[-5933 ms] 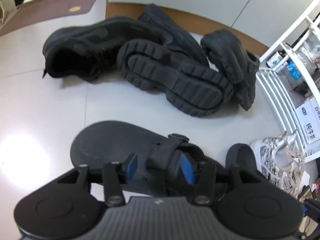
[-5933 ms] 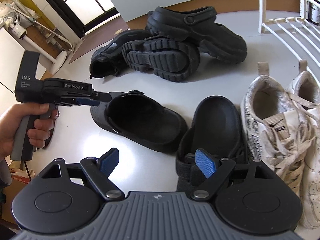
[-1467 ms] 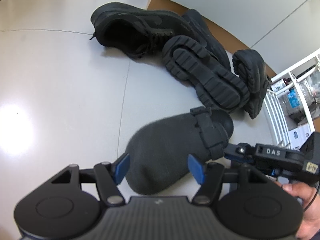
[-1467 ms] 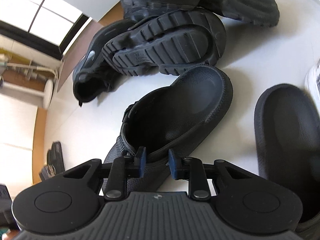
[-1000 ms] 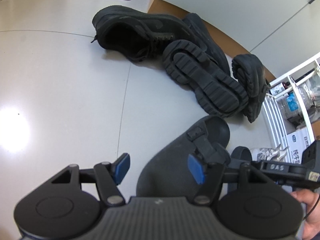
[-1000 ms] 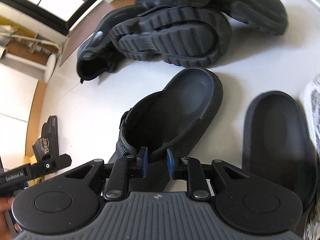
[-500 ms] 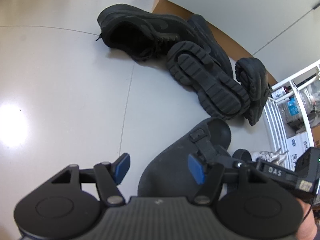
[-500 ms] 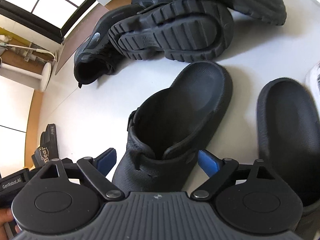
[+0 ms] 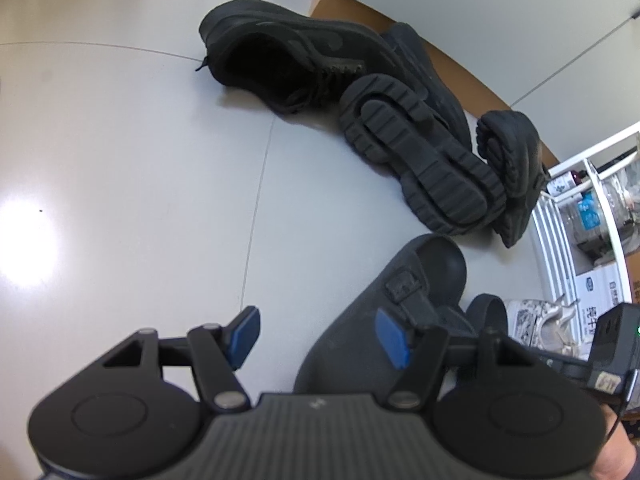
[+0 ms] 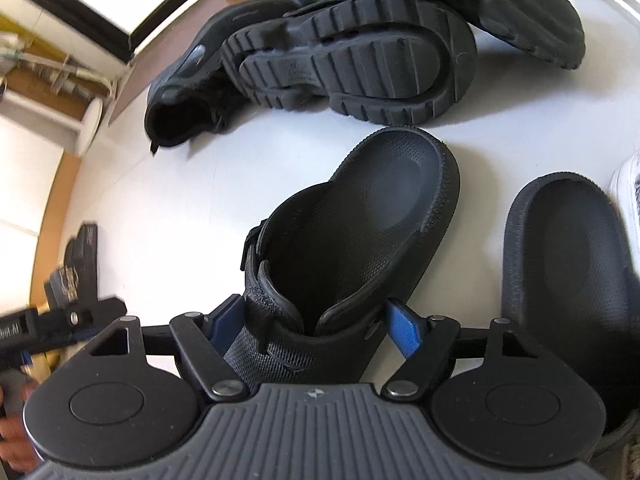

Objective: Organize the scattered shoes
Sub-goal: 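Turn and push the clog against the first clog with the right gripper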

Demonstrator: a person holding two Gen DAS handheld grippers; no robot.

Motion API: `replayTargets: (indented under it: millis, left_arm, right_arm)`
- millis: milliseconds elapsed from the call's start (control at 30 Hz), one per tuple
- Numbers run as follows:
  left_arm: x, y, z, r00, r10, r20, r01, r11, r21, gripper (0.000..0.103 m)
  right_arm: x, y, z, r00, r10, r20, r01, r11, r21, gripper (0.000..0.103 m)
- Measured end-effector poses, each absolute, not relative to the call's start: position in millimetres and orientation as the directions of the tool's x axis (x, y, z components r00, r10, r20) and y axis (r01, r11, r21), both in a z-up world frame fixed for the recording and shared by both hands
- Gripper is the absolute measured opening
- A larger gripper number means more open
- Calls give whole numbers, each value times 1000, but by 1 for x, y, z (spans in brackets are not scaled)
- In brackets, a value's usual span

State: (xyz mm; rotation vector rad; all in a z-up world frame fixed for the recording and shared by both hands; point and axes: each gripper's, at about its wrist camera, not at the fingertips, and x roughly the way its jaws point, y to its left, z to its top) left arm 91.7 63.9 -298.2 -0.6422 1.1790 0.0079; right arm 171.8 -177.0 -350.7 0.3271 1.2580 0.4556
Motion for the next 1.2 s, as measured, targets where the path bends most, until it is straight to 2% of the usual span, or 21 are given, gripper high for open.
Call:
replayTargets:
  millis: [767,867,933,1033,1200]
  left_arm:
    - [91,58,-297,390,-335,-858,-317,825,-467,67]
    - [92,56,-296,393,-339,-855,-310,826,-471,67]
    - [91,54,-296,392,-343,-854,-309,825,-473,67]
    - [91,54,-297,387,-347,-854,-309,824,-475,67]
    - [90,56,-297,388,-346,-854,-310,824,-475,67]
  right_arm:
    - [150,-194,-336,135,469,-873,-317,855,410,79]
    - [148,-196,-333,124,464,-877,-335,852,403,81]
    - [145,-198,-333,120,462,-879,-303,860,411,89]
    - [139,-194,-333,147,446,-883,-284,874,395,92]
    - [135,-183,-340,187,393,-900,-218,910,352,93]
